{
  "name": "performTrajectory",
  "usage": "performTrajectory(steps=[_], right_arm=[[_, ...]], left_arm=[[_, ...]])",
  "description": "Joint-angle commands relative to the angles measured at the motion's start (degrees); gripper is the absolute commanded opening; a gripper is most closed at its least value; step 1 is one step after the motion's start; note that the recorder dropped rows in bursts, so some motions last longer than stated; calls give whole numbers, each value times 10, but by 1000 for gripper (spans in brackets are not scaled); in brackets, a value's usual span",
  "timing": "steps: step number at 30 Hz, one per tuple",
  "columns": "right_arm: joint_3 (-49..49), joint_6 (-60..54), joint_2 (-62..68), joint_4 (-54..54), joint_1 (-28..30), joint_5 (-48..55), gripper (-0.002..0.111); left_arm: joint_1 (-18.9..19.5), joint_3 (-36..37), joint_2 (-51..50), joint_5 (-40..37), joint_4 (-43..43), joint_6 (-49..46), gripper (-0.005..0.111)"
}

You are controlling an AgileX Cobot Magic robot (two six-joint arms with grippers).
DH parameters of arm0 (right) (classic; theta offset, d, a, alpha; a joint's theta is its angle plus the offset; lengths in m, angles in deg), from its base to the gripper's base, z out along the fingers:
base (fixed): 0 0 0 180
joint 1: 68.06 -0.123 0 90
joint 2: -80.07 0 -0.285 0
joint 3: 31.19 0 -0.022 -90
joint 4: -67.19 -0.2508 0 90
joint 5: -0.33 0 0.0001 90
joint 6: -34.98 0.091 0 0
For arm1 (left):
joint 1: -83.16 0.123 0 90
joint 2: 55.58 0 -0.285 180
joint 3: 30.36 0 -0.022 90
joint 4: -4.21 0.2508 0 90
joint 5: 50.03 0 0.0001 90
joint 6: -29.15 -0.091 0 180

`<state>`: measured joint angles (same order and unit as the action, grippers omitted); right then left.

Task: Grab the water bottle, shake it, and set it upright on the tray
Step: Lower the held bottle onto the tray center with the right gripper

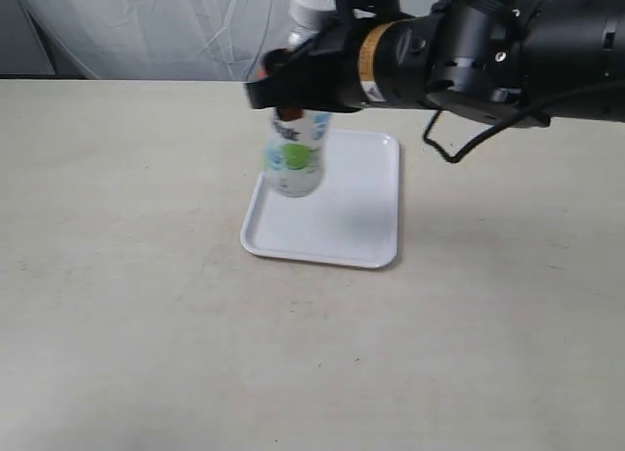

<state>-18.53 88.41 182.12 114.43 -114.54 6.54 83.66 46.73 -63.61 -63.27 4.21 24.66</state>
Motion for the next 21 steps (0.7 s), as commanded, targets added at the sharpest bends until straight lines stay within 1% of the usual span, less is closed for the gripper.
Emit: performTrajectory(steps=[1, 8, 13, 16, 21], right_arm=[[-4, -9, -32, 33, 24, 91, -1], [-4, -9, -30, 41, 24, -35, -1], [-4, -9, 17, 41, 24, -26, -1], [-4, -9, 56, 54, 24, -51, -1], [-6, -12, 105, 46, 32, -95, -1]], left_arm=[[0, 1, 2, 0, 0, -2, 0], [0, 1, 2, 0, 0, -2, 0], [0, 1, 2, 0, 0, -2, 0], [0, 1, 2, 0, 0, -2, 0], [0, 1, 2, 0, 0, -2, 0]])
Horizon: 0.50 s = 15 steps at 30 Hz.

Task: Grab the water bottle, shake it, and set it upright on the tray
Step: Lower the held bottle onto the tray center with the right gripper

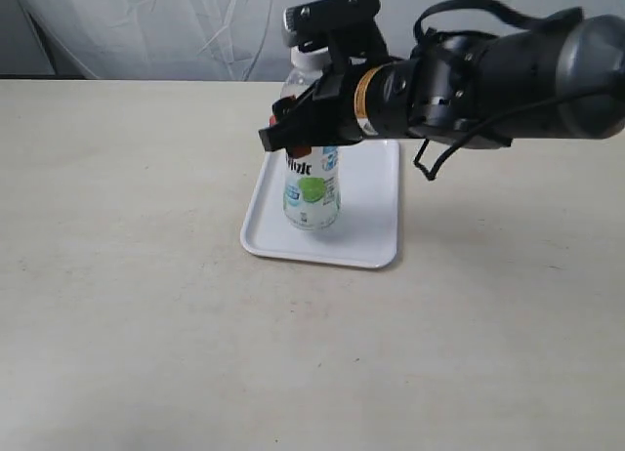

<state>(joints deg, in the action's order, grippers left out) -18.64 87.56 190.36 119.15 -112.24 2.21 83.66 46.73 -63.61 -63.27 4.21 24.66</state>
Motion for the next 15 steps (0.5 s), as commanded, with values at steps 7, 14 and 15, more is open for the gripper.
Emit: performTrajectory(steps=[7, 14, 15], right_arm=[[-4, -3, 41, -38, 48, -112, -1], [-4, -33, 41, -31, 59, -117, -1], [-4, -33, 41, -24, 59, -123, -1]], left_arm=[[0, 1, 2, 0, 0, -2, 0], [0, 1, 2, 0, 0, -2, 0], [0, 1, 2, 0, 0, -2, 0]])
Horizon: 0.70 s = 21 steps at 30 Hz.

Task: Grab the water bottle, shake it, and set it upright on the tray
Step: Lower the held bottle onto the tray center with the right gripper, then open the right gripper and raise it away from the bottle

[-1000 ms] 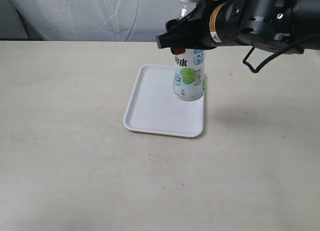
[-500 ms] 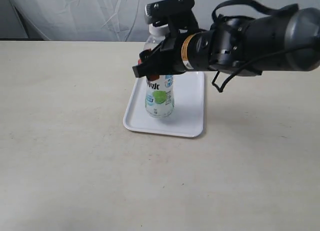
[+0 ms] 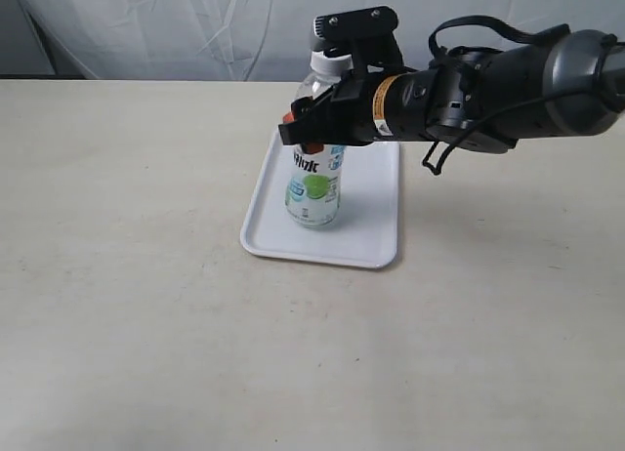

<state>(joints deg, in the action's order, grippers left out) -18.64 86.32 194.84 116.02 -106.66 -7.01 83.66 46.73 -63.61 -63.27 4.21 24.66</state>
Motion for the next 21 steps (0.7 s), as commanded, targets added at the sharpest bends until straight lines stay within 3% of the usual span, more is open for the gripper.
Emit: performTrajectory(steps=[1, 3, 5, 7, 12, 21], right_arm=[[-4, -21, -4, 15, 3, -38, -1], [-4, -21, -4, 37, 3, -55, 5], [-4, -21, -4, 37, 3, -61, 18], [-4, -21, -4, 33, 3, -64, 40], [-4, -19, -4, 8, 3, -45, 105], [-4, -22, -26, 12, 3, -47, 104]], left_arm=[[0, 1, 2, 0, 0, -2, 0], [0, 1, 2, 0, 0, -2, 0], [0, 1, 2, 0, 0, -2, 0], [0, 1, 2, 0, 0, -2, 0], [0, 1, 2, 0, 0, -2, 0], [0, 1, 2, 0, 0, -2, 0]])
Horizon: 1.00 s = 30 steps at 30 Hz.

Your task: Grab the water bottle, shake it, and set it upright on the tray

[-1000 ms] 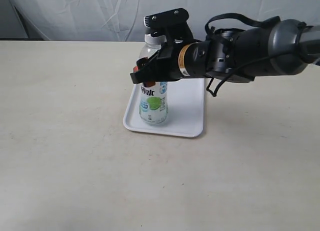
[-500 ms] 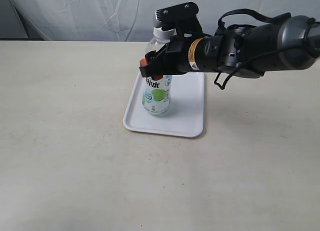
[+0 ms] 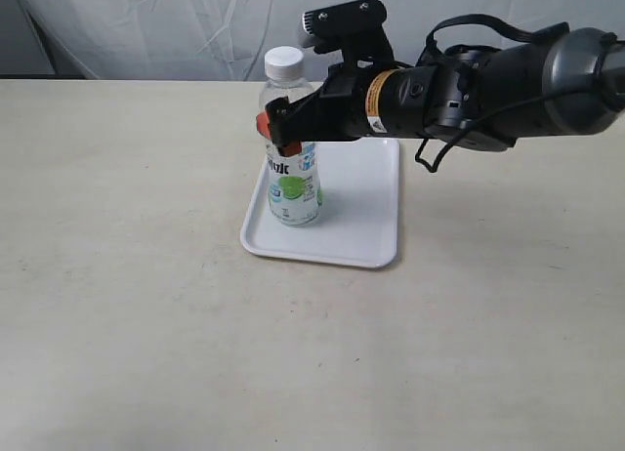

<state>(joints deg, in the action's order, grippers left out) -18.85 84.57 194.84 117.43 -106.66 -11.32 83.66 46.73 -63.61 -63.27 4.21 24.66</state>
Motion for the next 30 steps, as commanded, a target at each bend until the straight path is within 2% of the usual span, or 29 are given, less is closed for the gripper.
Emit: performTrajectory(steps=[1, 5, 7, 8, 9, 10, 11, 12, 15, 17, 23, 26, 30], right_arm=[[-2, -7, -38, -2, 3, -3, 104], [-7, -21, -147, 7, 3, -1, 104], [-7, -24, -201, 12, 2, 38, 101], [-7, -24, -229, 18, 2, 93, 89], [-7, -24, -247, 18, 2, 138, 72], [-5, -24, -262, 14, 2, 193, 48], [-5, -24, -275, -8, 2, 243, 17], [-5, -22, -285, -41, 2, 291, 0], [-5, -22, -296, -121, 2, 374, 3], [0, -25, -295, -153, -1, 375, 3], [6, -37, -295, -146, -22, 330, 3], [6, -36, -295, -155, -22, 373, 3], [6, -36, -295, -155, -22, 378, 3]], left_arm=[[0, 1, 2, 0, 0, -2, 0], [0, 1, 2, 0, 0, -2, 0], [0, 1, 2, 0, 0, -2, 0], [0, 1, 2, 0, 0, -2, 0], [0, 1, 2, 0, 0, -2, 0], [0, 1, 2, 0, 0, -2, 0], [0, 1, 2, 0, 0, -2, 0], [0, 1, 2, 0, 0, -2, 0], [0, 1, 2, 0, 0, -2, 0], [0, 1, 2, 0, 0, -2, 0], [0, 1, 2, 0, 0, -2, 0], [0, 1, 2, 0, 0, -2, 0], [0, 1, 2, 0, 0, -2, 0]])
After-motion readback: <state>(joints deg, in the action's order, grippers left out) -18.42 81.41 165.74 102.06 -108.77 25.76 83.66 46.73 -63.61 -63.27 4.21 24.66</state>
